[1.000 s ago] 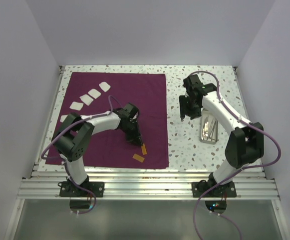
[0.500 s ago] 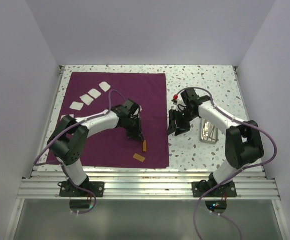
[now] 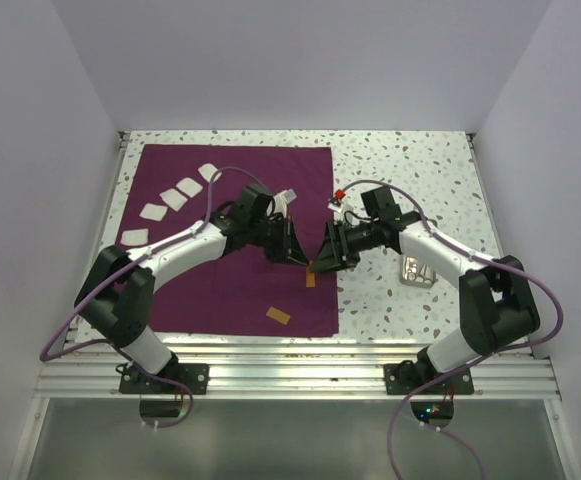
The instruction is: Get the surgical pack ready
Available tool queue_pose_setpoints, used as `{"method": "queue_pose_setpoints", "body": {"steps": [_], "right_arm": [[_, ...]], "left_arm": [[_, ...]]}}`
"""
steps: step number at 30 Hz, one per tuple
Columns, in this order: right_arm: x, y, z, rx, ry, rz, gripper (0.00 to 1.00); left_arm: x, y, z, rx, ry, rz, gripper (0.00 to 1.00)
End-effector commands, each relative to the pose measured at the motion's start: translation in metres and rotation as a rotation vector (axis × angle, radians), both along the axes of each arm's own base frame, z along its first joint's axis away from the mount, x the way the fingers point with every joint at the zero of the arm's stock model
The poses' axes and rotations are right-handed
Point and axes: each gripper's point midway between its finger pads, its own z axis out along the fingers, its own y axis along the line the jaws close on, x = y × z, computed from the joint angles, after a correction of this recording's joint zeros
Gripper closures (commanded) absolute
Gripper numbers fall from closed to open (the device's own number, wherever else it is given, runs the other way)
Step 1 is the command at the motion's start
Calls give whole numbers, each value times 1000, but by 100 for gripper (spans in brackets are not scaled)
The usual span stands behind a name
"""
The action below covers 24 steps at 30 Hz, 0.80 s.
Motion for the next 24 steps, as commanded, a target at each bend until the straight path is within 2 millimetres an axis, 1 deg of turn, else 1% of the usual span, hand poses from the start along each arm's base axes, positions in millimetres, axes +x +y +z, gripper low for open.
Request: {"method": "queue_pose_setpoints", "body": {"steps": [1,5,11,14,16,17,18,19,20,21,22,23,24], "right_arm": [[2,13,25,117,-50,25,44],[1,16,24,120,-46,30,47],[1,18,19,119,-28,19,53],[3,18,18,123,-30,9,67],[4,16,15,104,-33,-3,82],[5,15,12,89,-36,-8,90],[2,11,8,53,-11,-13,97],[5,7,0,2,-14,-35,100],[6,2,-8,-32,-15,-39,100],[5,-6,-12,-88,11,-54,100],[11,-16,-22,-160,-8,-78,100],[21,-32,-29,-230,-5,-131,100],[23,-51,-33,-330,25,-176,100]], "left_arm": [[2,-16,43,-139,-72,-42,100],[0,-19,51,-172,-84,-57,100],[-1,-16,52,-180,-85,-62,100],[0,-13,50,-184,-76,-60,100],[1,-10,46,-182,-65,-54,100],[6,-3,43,-179,-55,-36,95],[8,1,42,-178,-48,-23,86],[12,7,40,-175,-46,-2,67],[19,19,38,-171,-45,38,62],[22,26,35,-164,-43,56,59],[22,35,33,-146,-30,76,55],[29,47,29,-124,-38,100,53],[30,53,27,-106,-41,106,52]]}}
